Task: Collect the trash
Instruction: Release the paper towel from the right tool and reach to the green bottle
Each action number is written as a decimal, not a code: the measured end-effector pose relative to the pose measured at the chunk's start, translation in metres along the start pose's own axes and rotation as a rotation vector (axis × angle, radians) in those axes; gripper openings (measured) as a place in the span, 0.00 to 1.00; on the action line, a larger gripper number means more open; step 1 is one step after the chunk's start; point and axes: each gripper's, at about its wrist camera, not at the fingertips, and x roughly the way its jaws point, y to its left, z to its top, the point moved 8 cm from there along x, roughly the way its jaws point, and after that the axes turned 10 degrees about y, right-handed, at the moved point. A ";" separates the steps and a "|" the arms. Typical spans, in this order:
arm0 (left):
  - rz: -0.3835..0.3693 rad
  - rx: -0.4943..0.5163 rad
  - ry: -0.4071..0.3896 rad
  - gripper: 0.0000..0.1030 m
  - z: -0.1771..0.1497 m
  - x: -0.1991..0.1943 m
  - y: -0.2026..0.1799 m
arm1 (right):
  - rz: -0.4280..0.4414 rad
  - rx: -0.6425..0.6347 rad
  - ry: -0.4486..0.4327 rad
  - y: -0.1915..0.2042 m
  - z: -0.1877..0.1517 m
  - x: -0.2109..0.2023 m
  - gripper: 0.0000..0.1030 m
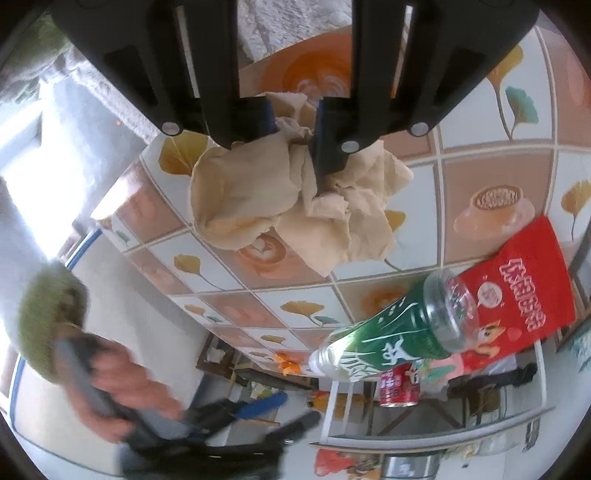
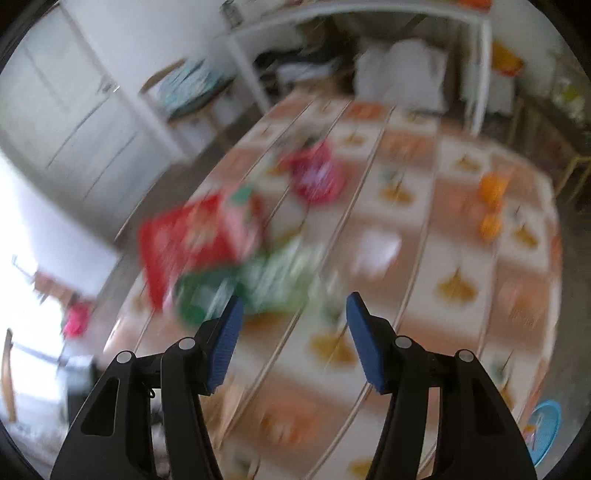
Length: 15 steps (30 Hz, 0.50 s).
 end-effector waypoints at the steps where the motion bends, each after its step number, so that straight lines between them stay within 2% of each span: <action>1: -0.007 -0.014 -0.002 0.14 -0.001 -0.001 0.002 | -0.018 0.011 -0.009 -0.008 0.011 0.003 0.55; 5: -0.017 -0.038 -0.005 0.14 -0.002 -0.003 0.004 | -0.125 0.011 0.000 -0.028 0.051 0.034 0.54; 7: -0.022 -0.045 -0.007 0.14 -0.003 -0.004 0.005 | -0.205 -0.018 0.032 -0.034 0.060 0.056 0.52; 9: -0.023 -0.053 -0.010 0.14 -0.003 -0.005 0.006 | -0.243 -0.037 0.069 -0.030 0.060 0.068 0.50; 12: -0.029 -0.066 -0.017 0.14 -0.004 -0.008 0.009 | -0.270 -0.053 0.097 -0.028 0.042 0.067 0.48; 15: -0.041 -0.077 -0.018 0.14 -0.006 -0.009 0.011 | -0.246 -0.051 0.127 -0.032 0.013 0.046 0.48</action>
